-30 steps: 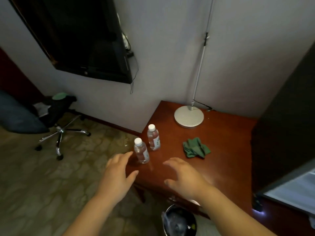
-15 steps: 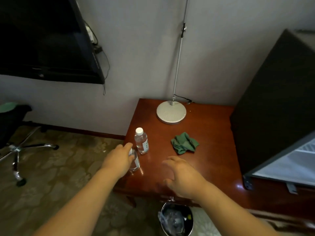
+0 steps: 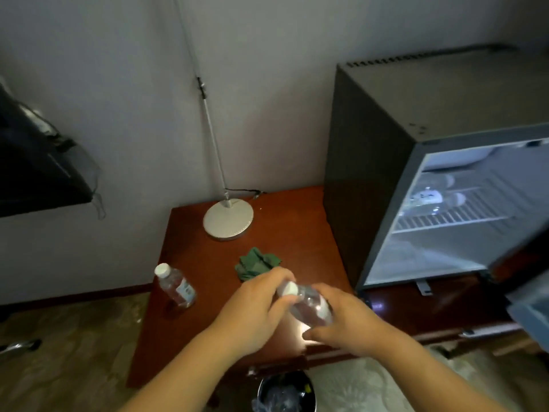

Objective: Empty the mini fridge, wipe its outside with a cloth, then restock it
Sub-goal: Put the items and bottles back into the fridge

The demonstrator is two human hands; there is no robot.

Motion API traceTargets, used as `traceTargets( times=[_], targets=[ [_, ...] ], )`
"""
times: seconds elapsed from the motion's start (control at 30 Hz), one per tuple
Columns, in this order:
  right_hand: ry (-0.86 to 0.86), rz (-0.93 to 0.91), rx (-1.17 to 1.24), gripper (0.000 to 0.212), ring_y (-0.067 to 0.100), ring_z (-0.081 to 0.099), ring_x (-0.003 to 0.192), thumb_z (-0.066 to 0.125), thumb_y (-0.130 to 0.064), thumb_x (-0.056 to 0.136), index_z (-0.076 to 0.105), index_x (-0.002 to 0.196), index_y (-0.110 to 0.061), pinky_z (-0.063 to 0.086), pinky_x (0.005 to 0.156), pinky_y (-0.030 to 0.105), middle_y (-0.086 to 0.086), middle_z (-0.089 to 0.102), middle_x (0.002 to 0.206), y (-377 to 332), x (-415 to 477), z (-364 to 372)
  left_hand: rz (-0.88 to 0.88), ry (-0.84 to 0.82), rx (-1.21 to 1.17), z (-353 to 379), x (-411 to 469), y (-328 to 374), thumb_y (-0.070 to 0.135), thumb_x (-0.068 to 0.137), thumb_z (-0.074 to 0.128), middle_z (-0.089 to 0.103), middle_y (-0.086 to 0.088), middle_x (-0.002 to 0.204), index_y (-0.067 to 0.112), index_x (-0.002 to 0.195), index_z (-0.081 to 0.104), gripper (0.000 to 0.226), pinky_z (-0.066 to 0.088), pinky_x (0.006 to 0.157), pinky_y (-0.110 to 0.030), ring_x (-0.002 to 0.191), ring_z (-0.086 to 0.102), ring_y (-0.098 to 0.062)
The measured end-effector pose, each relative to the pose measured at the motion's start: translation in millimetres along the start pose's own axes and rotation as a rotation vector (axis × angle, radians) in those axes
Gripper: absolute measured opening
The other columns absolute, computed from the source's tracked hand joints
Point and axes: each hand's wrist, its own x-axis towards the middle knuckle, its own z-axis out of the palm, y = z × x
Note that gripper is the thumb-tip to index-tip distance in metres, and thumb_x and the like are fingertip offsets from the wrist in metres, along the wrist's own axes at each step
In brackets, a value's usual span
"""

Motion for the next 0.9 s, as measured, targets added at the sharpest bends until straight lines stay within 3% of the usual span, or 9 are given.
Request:
traceTargets(
  times=[0.17, 0.3, 0.37, 0.5, 0.63, 0.7, 0.77, 0.9],
  targets=[
    [0.153, 0.089, -0.015, 0.060, -0.006, 0.062, 0.092, 0.087, -0.045, 0.062, 0.056, 0.113, -0.050, 0.050, 0.075, 0.017, -0.024, 0.067, 0.100, 53.0, -55.0, -98.6, 0.165, 0.004, -0.058, 40.1, 62.5, 94.0, 0.033, 0.097, 0.061, 0.060, 0.016, 0.102, 0.037, 0.111, 0.053, 0.017, 0.042, 0.078, -0.018, 0.095, 0.055, -0.002],
    [0.297, 0.154, -0.159, 0.071, -0.003, 0.059, 0.102, 0.086, -0.049, 0.061, 0.056, 0.125, -0.043, 0.049, 0.086, 0.022, -0.023, 0.063, 0.116, 102.9, -85.1, -170.1, 0.221, -0.007, -0.019, 79.3, 111.0, 158.6, 0.036, 0.098, 0.060, 0.060, 0.014, 0.102, 0.038, 0.114, 0.050, 0.019, 0.037, 0.070, -0.012, 0.087, 0.054, -0.003],
    [0.377, 0.159, -0.242, 0.070, 0.008, 0.059, 0.110, 0.085, -0.044, 0.064, 0.056, 0.128, -0.040, 0.049, 0.089, 0.026, -0.018, 0.061, 0.120, 124.9, -90.4, -201.7, 0.217, 0.001, -0.013, 97.2, 134.1, 186.5, 0.036, 0.099, 0.058, 0.059, 0.013, 0.099, 0.037, 0.112, 0.047, 0.017, 0.038, 0.067, -0.018, 0.081, 0.053, -0.005],
    [0.493, 0.183, -0.391, 0.066, 0.025, 0.059, 0.112, 0.082, -0.041, 0.071, 0.057, 0.130, -0.028, 0.048, 0.092, 0.033, -0.001, 0.063, 0.119, 158.2, -78.2, -255.2, 0.226, 0.079, -0.001, 122.1, 191.2, 224.3, 0.032, 0.101, 0.056, 0.056, 0.010, 0.101, 0.031, 0.118, 0.047, 0.019, 0.048, 0.079, -0.036, 0.089, 0.055, -0.013],
    [0.565, 0.215, -0.455, 0.050, 0.028, 0.065, 0.102, 0.076, -0.035, 0.073, 0.060, 0.119, -0.031, 0.051, 0.081, 0.031, 0.001, 0.066, 0.114, 175.6, -44.6, -289.0, 0.152, 0.109, 0.077, 134.0, 255.0, 226.5, 0.040, 0.098, 0.058, 0.056, 0.003, 0.126, 0.031, 0.131, 0.046, 0.037, 0.047, 0.097, -0.038, 0.116, 0.053, -0.020],
    [0.546, 0.264, -0.443, 0.052, 0.028, 0.065, 0.103, 0.075, -0.032, 0.074, 0.057, 0.122, -0.033, 0.052, 0.079, 0.031, 0.000, 0.066, 0.117, 180.7, -27.1, -300.8, 0.063, 0.112, 0.166, 141.8, 278.7, 217.2, 0.051, 0.093, 0.060, 0.048, 0.004, 0.144, 0.032, 0.143, 0.038, 0.058, 0.041, 0.107, -0.038, 0.130, 0.046, -0.023],
    [0.498, 0.303, -0.421, 0.065, 0.029, 0.057, 0.118, 0.076, -0.030, 0.078, 0.050, 0.138, -0.032, 0.048, 0.093, 0.035, 0.001, 0.059, 0.132, 188.5, -13.4, -306.9, -0.016, 0.074, 0.339, 153.3, 296.7, 206.5, 0.058, 0.089, 0.060, 0.035, 0.000, 0.157, 0.030, 0.152, 0.027, 0.077, 0.031, 0.114, -0.040, 0.139, 0.036, -0.028],
    [0.504, 0.294, -0.401, 0.070, 0.031, 0.048, 0.127, 0.075, -0.029, 0.082, 0.042, 0.145, -0.030, 0.040, 0.103, 0.035, 0.005, 0.053, 0.138, 205.8, 5.3, -309.1, -0.115, -0.080, 0.516, 175.6, 313.1, 188.7, 0.062, 0.091, 0.051, -0.010, -0.002, 0.169, 0.028, 0.160, -0.007, 0.096, 0.004, 0.124, -0.051, 0.155, -0.008, -0.031]
  ],
)
